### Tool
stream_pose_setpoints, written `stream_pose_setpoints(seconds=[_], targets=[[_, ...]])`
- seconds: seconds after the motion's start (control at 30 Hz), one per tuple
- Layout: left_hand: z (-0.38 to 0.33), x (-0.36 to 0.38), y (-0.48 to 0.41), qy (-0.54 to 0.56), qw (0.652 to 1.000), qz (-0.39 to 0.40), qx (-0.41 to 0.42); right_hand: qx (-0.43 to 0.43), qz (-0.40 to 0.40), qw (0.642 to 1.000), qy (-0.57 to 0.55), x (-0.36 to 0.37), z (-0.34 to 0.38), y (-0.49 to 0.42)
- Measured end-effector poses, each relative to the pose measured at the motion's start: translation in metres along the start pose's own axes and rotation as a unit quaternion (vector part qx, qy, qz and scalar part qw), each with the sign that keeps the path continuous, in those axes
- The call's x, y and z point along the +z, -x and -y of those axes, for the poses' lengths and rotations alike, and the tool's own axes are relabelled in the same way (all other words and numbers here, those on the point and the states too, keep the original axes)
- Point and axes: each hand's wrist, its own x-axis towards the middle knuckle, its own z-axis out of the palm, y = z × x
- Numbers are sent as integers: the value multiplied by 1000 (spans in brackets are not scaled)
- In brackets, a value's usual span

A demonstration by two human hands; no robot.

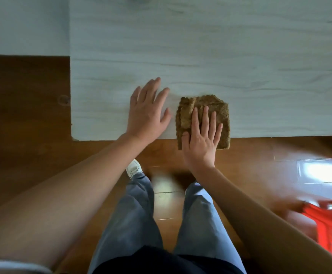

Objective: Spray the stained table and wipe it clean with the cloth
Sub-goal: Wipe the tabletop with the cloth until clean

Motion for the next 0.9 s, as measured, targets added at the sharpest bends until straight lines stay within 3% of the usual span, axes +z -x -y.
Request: stream_pose_setpoints(seconds=[0.17, 0.3, 0.47, 0.9], targets=[[118, -49, 57, -47, 998, 16, -48, -42, 23, 999, 4, 28, 87, 15], [166, -70, 90, -56, 995, 42, -69, -107, 55, 993, 24, 46, 151, 17], [179, -75, 91, -39, 990, 38, -129, -164, 73, 981, 65, 48, 170, -2], [168, -63, 39, -36, 988, 62, -140, -238, 97, 963, 85, 27, 187, -155]])
